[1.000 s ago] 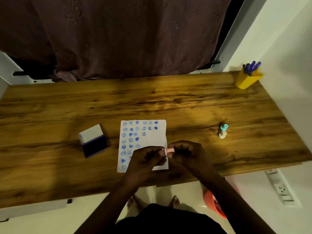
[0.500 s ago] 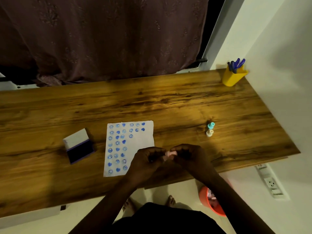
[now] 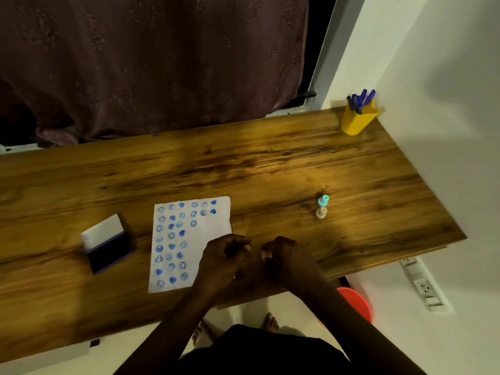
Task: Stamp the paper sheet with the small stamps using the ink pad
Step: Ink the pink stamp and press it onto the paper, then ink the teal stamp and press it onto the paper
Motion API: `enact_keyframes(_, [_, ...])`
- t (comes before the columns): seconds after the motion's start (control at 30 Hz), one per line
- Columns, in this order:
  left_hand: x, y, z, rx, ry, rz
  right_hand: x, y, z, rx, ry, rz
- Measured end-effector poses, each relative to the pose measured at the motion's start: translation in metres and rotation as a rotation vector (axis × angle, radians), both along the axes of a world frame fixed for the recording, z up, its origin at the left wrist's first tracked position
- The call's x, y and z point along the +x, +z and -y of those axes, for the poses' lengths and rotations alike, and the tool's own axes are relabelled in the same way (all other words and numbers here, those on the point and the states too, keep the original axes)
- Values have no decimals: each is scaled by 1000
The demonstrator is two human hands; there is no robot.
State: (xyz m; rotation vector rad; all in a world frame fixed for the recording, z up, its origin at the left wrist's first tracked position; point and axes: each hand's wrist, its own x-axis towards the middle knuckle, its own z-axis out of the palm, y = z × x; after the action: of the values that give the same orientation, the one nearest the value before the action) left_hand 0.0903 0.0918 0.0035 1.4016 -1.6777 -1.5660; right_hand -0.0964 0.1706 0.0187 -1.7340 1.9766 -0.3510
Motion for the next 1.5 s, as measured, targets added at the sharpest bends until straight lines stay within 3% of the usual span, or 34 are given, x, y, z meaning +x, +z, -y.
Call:
enact_keyframes(0.2, [-7, -1, 0, 17, 7, -26, -15, -1, 4, -43, -30, 25])
enact_keyframes(0.43, [-15, -3, 5, 40, 8, -28, -93, 18, 32, -290, -398, -86])
enact_keyframes(0.7, [-27, 1, 9, 56, 8, -46, -149, 13, 51, -148, -521, -143])
enact_keyframes(1.0, [-29, 11, 8, 55, 33, -74, -159, 3, 65, -38, -429, -201])
enact_keyframes(1.1, [-29, 11, 7, 60, 43, -93, -160, 7, 66, -93, -411, -208])
enact_keyframes(1.17, [-29, 13, 9, 61, 53, -109, -156, 14, 67, -151, -411, -147])
enact_keyframes(1.3, [-29, 21, 11, 53, 86, -136, -133, 43, 69, -251, -476, 162])
enact_keyframes(1.5, [-27, 40, 18, 38, 129, -259, -85, 76, 72, -194, -545, 669])
